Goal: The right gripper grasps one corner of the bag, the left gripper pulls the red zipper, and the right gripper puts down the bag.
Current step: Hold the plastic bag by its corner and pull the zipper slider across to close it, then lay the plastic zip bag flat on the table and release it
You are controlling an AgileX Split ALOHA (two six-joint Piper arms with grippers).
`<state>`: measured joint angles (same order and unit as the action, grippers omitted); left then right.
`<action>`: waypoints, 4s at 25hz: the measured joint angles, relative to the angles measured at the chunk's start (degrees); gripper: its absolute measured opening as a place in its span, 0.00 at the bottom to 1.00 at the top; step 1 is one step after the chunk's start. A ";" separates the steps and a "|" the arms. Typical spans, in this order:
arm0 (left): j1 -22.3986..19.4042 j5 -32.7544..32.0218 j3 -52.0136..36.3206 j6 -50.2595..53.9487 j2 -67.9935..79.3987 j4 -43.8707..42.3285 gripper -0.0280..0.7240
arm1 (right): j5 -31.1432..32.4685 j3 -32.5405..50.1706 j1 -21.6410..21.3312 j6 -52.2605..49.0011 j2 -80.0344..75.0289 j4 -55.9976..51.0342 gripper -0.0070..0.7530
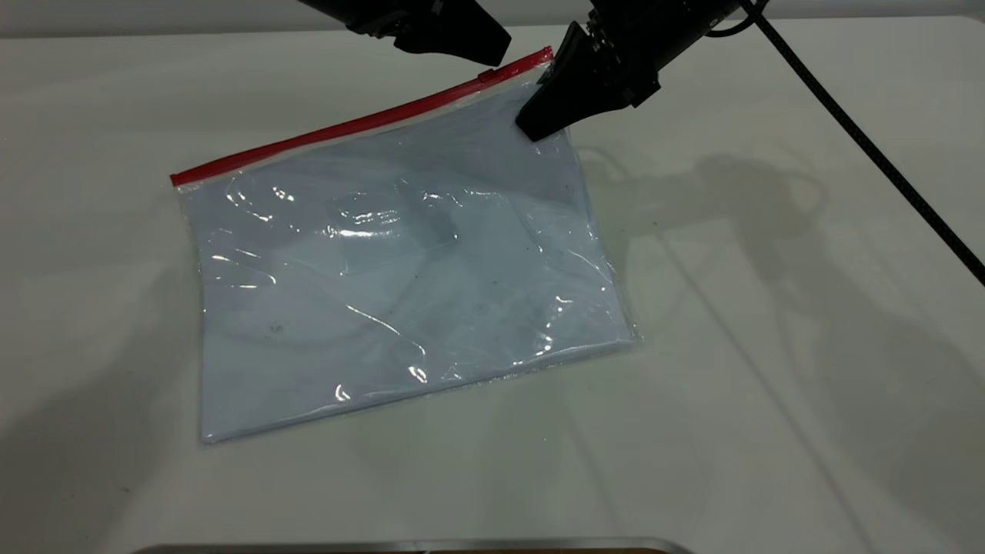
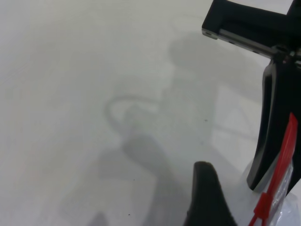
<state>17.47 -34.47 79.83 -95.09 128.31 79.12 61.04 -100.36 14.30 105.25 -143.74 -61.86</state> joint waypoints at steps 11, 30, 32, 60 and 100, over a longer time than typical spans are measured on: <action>0.00 -0.95 0.00 0.20 2.09 0.00 0.74 | 0.11 0.00 0.00 0.05 0.00 -0.39 0.05; 0.00 -2.85 0.23 -0.31 3.20 0.40 0.11 | 0.10 0.00 0.00 0.05 -0.10 -0.07 0.05; 0.00 -2.90 0.28 -1.43 3.20 0.40 0.11 | 0.10 0.00 0.00 -0.19 -0.10 -0.07 0.05; 0.86 6.86 0.77 -1.80 3.15 -13.90 0.11 | 3.17 0.00 -14.40 -10.10 -0.10 -2.65 0.05; 0.40 0.48 0.70 57.74 2.98 -60.67 0.79 | -2.19 -0.08 -18.15 -21.59 1.39 0.32 0.92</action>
<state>17.87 -33.99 80.53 -37.35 131.30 18.45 58.84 -100.45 -3.85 83.67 -142.35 -61.54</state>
